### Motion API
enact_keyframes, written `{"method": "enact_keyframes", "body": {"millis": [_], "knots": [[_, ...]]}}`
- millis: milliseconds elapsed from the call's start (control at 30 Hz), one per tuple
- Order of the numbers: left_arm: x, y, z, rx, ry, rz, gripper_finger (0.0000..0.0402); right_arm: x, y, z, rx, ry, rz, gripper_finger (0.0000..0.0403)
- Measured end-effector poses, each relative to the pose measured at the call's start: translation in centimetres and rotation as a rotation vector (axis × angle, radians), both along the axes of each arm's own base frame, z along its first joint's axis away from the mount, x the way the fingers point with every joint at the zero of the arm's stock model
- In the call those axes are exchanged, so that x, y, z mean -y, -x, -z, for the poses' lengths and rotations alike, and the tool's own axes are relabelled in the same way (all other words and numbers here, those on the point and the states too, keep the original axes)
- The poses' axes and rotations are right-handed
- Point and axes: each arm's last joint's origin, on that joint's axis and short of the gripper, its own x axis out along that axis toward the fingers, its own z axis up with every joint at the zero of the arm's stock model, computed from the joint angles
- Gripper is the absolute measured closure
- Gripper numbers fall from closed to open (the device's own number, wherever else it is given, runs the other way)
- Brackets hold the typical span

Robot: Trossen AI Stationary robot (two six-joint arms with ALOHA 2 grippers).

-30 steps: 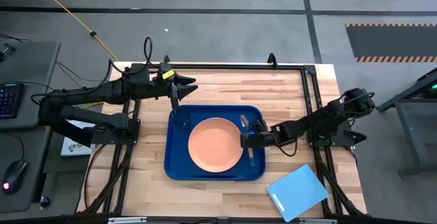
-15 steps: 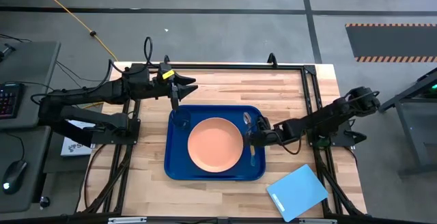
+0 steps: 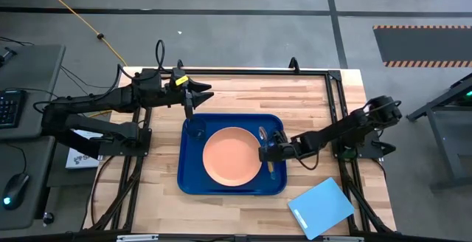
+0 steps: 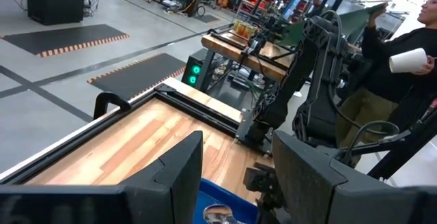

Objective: Pick and place plate/cup/fork/spoon on tray
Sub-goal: Put the orange spoon on the blue serving tray to the left of the blue fork

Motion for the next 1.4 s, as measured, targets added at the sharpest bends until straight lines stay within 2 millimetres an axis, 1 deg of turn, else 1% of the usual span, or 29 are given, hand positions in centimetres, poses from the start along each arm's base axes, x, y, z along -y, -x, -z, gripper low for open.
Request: {"method": "enact_keyframes", "body": {"millis": [167, 333, 533, 667, 767, 833, 900, 1067, 1200, 1400], "knots": [[0.0, 0.0, 0.0, 0.001, 0.000, 0.000, 0.0237, 0.0, -0.1, 0.0, 0.012, -0.006, -0.001, 0.0390], [0.0, 0.0, 0.0, 0.001, 0.000, -0.001, 0.0237, -0.1, -0.5, -0.3, 0.063, -0.016, 0.003, 0.0390], [0.0, 0.0, 0.0, 0.000, 0.000, 0.000, 0.0237, -0.1, -0.4, -0.4, 0.059, -0.018, -0.001, 0.0390], [0.0, 0.0, 0.0, 0.000, 0.000, 0.000, 0.0237, 0.1, 0.0, -1.5, 0.087, 0.003, 0.016, 0.0390], [0.0, 0.0, 0.0, 0.000, 0.000, -0.001, 0.0237, -0.2, 0.2, -1.8, 0.124, 0.025, -0.027, 0.0390], [0.0, 0.0, 0.0, 0.000, 0.000, -0.001, 0.0237, -0.6, 0.4, -1.5, 0.163, -0.008, -0.058, 0.0390], [0.0, 0.0, 0.0, 0.000, 0.000, -0.001, 0.0237, -0.9, 0.7, -0.8, 0.197, -0.040, -0.053, 0.0390], [0.0, 0.0, 0.0, 0.000, 0.001, 0.000, 0.0237, -0.7, 2.0, 0.7, 0.242, -0.052, 0.072, 0.0390], [0.0, 0.0, 0.0, 0.001, 0.001, -0.001, 0.0237, -0.6, 2.1, 0.8, 0.277, -0.081, 0.084, 0.0390], [0.0, 0.0, 0.0, 0.009, 0.025, -0.003, 0.0237, -0.5, 2.2, 1.0, 0.253, -0.127, 0.095, 0.0387]]}}
